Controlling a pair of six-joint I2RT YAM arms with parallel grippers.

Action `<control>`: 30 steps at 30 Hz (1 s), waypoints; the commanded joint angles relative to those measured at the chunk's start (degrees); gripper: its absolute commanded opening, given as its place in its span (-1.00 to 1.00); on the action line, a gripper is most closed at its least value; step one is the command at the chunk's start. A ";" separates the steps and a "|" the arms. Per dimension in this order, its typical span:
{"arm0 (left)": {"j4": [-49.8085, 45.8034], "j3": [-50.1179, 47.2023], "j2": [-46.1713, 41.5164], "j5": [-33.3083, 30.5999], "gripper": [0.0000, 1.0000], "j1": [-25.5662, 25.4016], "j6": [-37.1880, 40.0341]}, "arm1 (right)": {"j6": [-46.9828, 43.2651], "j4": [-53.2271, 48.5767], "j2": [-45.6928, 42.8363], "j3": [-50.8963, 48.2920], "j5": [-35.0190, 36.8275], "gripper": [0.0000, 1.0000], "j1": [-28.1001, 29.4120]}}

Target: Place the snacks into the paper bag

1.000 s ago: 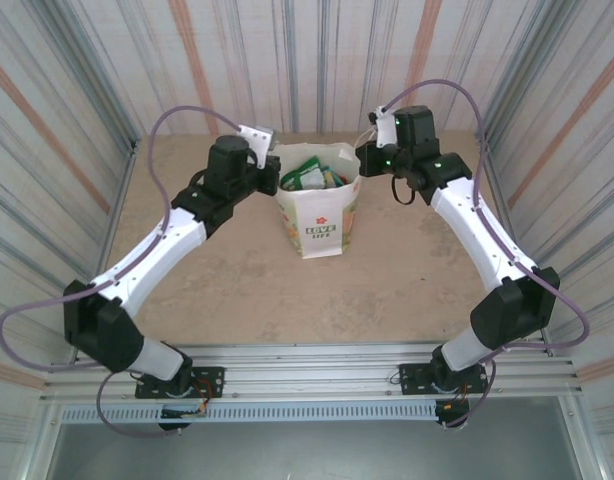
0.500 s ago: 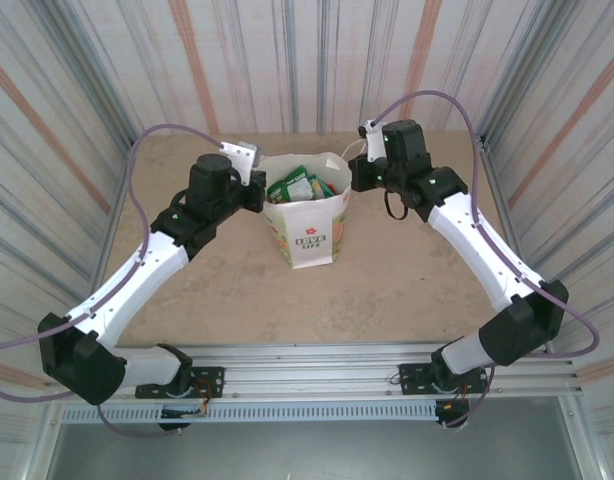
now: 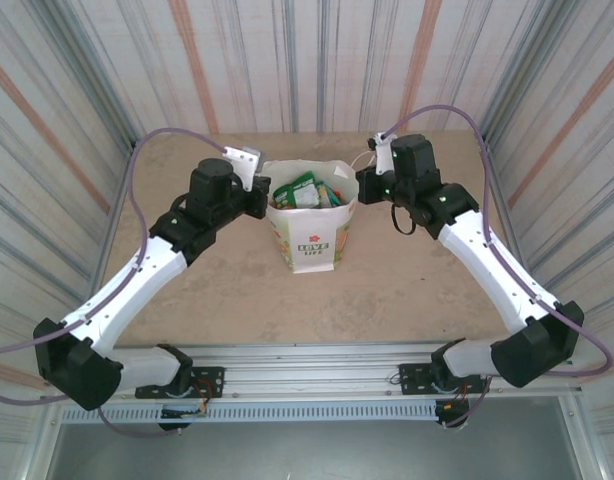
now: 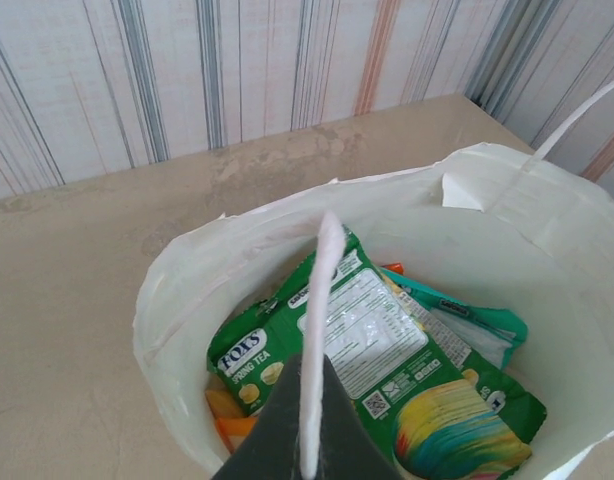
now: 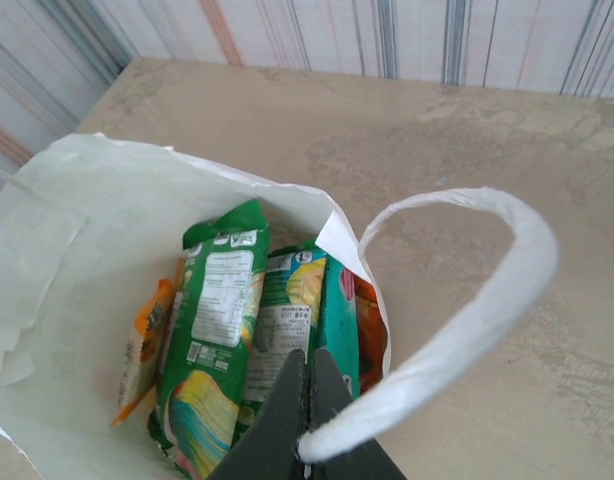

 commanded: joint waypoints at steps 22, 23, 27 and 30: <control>-1.94 -19.55 -16.33 -16.85 0.97 10.32 -6.29 | -2.33 7.90 -21.70 -26.13 2.23 0.30 -19.07; -0.03 -21.61 -16.49 -16.84 0.97 11.20 -6.16 | -2.78 9.55 -21.65 -28.10 2.01 0.49 -20.13; 14.73 -31.57 -15.53 -17.19 0.97 13.38 -1.46 | -3.74 20.73 -20.53 -37.11 2.27 0.98 -23.32; 24.23 -36.04 -11.97 -18.37 0.97 13.69 5.56 | -3.86 31.97 -18.10 -44.34 3.36 0.98 -25.17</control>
